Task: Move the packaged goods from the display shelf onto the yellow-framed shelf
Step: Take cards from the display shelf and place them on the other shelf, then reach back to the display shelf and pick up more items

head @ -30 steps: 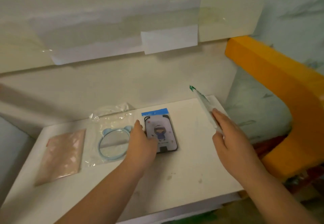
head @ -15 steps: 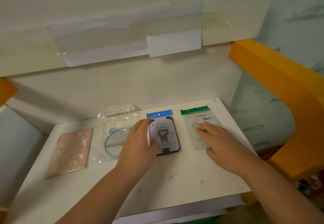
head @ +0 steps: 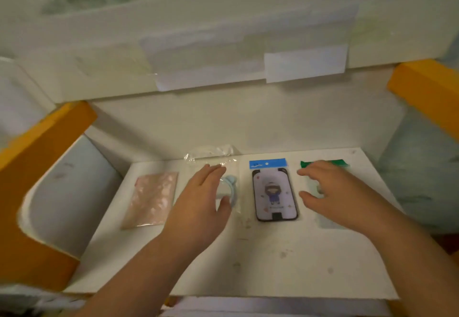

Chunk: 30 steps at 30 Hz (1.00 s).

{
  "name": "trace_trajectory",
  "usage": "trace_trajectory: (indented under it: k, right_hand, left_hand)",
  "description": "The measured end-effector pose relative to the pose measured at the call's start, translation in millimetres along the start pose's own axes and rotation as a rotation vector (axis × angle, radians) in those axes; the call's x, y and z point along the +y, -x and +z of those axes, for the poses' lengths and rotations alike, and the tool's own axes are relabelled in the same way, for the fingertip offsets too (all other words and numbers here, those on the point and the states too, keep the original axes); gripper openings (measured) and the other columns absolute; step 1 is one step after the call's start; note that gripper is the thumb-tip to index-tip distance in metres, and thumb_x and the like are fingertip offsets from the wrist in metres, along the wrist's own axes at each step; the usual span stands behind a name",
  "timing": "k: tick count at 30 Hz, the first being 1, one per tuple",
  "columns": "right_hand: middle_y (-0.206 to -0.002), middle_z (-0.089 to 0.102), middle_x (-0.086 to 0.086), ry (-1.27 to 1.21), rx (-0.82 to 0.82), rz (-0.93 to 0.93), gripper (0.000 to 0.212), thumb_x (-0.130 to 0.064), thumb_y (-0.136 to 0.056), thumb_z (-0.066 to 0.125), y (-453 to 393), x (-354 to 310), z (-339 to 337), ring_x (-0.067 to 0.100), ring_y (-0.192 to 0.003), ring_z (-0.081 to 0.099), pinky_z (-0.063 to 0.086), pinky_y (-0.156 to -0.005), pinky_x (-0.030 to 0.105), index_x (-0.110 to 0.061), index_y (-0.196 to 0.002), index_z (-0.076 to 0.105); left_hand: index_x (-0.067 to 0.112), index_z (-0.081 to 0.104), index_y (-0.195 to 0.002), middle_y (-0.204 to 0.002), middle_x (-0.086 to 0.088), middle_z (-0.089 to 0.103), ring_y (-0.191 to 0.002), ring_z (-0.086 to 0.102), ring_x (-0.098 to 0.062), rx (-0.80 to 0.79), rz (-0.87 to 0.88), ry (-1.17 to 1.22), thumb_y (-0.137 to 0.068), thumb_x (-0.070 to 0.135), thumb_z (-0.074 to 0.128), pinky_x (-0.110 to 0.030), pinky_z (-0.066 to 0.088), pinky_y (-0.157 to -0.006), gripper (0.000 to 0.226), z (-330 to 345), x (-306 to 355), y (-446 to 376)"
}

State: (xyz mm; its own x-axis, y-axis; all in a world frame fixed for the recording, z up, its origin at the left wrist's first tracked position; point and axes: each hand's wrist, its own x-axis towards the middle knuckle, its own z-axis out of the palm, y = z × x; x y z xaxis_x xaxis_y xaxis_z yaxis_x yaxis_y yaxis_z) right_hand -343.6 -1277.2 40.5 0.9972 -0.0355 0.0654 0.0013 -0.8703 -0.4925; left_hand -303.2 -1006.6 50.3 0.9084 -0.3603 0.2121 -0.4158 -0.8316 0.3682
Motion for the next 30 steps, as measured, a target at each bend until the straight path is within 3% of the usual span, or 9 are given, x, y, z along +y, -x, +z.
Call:
trace_trajectory:
  k: [3, 6, 9, 13, 15, 18, 22, 26, 30]
  right_hand:
    - [-0.115, 0.056, -0.014, -0.096, 0.111, -0.136, 0.032, -0.028, -0.084, 0.067, -7.4, -48.0, 4.1, 0.010, -0.106, 0.057, 0.048, -0.091, 0.033, -0.027, -0.116, 0.065]
    - [-0.114, 0.056, -0.019, -0.138, 0.141, -0.174, 0.035, -0.034, -0.085, 0.066, -9.4, -91.4, 12.3, 0.006, -0.105, 0.057, 0.048, -0.090, 0.030, -0.030, -0.119, 0.062]
    - [-0.111, 0.056, -0.024, -0.148, 0.125, -0.199, 0.037, -0.042, -0.085, 0.065, -8.5, -129.0, 26.5, 0.000, -0.104, 0.056, 0.050, -0.091, 0.029, -0.034, -0.121, 0.061]
    - [-0.116, 0.055, -0.026, -0.143, 0.098, -0.208, 0.035, -0.041, -0.085, 0.067, -1.6, -182.4, 45.7, -0.006, -0.101, 0.050, 0.034, -0.082, 0.001, -0.037, -0.120, 0.060]
    - [-0.116, 0.056, -0.024, -0.155, 0.086, -0.243, 0.037, -0.040, -0.084, 0.068, 4.7, -215.2, 55.0, -0.004, -0.103, 0.052, 0.038, -0.087, 0.008, -0.036, -0.121, 0.061]
    - [-0.110, 0.057, -0.025, -0.131, 0.077, -0.314, 0.039, -0.043, -0.081, 0.065, 17.2, -268.0, 73.6, -0.003, -0.102, 0.056, 0.050, -0.091, 0.028, -0.036, -0.119, 0.062]
    - [-0.108, 0.055, -0.031, -0.172, 0.059, -0.400, 0.040, -0.047, -0.080, 0.060, 44.7, -344.3, 103.6, -0.014, -0.103, 0.051, 0.042, -0.083, 0.011, -0.042, -0.120, 0.059]
    - [-0.107, 0.057, -0.030, -0.195, 0.014, -0.480, 0.035, -0.046, -0.082, 0.059, 68.3, -424.0, 137.6, -0.007, -0.103, 0.055, 0.046, -0.086, 0.015, -0.044, -0.117, 0.059]
    - [-0.107, 0.059, -0.027, -0.225, -0.011, -0.537, 0.037, -0.043, -0.082, 0.061, 78.0, -489.1, 177.6, -0.007, -0.102, 0.056, 0.049, -0.088, 0.018, -0.038, -0.119, 0.062]
  left_hand:
    - [0.014, 0.055, -0.139, -0.146, 0.000, 0.053, -0.138, 0.047, -0.020, 0.064, 0.012, -0.147, -0.085, 0.025, 0.068, -0.019, 0.020, -0.110, 0.057, -27.9, -14.5, 9.9]
    - [0.020, 0.050, -0.141, -0.147, 0.006, 0.049, -0.138, 0.042, -0.016, 0.086, -0.036, -0.158, -0.091, 0.036, 0.059, -0.031, 0.030, -0.114, 0.054, -59.1, -29.1, 27.0]
    - [0.030, 0.044, -0.143, -0.146, 0.016, 0.043, -0.134, 0.038, -0.008, 0.132, -0.099, -0.111, -0.093, 0.045, 0.058, -0.022, 0.030, -0.108, 0.055, -87.9, -45.8, 53.8]
    - [0.033, 0.041, -0.145, -0.147, 0.018, 0.040, -0.133, 0.030, -0.001, 0.214, -0.108, -0.163, -0.092, 0.048, 0.056, -0.014, 0.022, -0.103, 0.057, -125.3, -73.1, 91.8]
    - [0.029, 0.046, -0.141, -0.143, 0.012, 0.046, -0.132, 0.036, -0.006, 0.234, -0.121, -0.191, -0.088, 0.047, 0.059, -0.019, 0.027, -0.106, 0.057, -144.4, -91.5, 112.2]
    - [0.023, 0.054, -0.133, -0.135, 0.007, 0.052, -0.127, 0.044, -0.011, 0.337, -0.139, -0.139, -0.084, 0.040, 0.066, -0.021, 0.030, -0.105, 0.054, -172.5, -126.3, 147.8]
    - [0.026, 0.053, -0.136, -0.136, 0.011, 0.048, -0.127, 0.041, -0.007, 0.410, -0.213, -0.122, -0.087, 0.040, 0.064, -0.021, 0.033, -0.103, 0.051, -205.1, -182.9, 204.5]
    - [0.031, 0.045, -0.144, -0.143, 0.017, 0.041, -0.131, 0.032, 0.001, 0.421, -0.327, -0.103, -0.090, 0.043, 0.061, -0.016, 0.026, -0.103, 0.057, -229.9, -247.4, 259.8]
    - [0.034, 0.038, -0.147, -0.146, 0.020, 0.037, -0.134, 0.036, -0.002, 0.408, -0.436, -0.072, -0.093, 0.046, 0.056, -0.023, 0.034, -0.107, 0.058, -251.9, -308.7, 311.3]
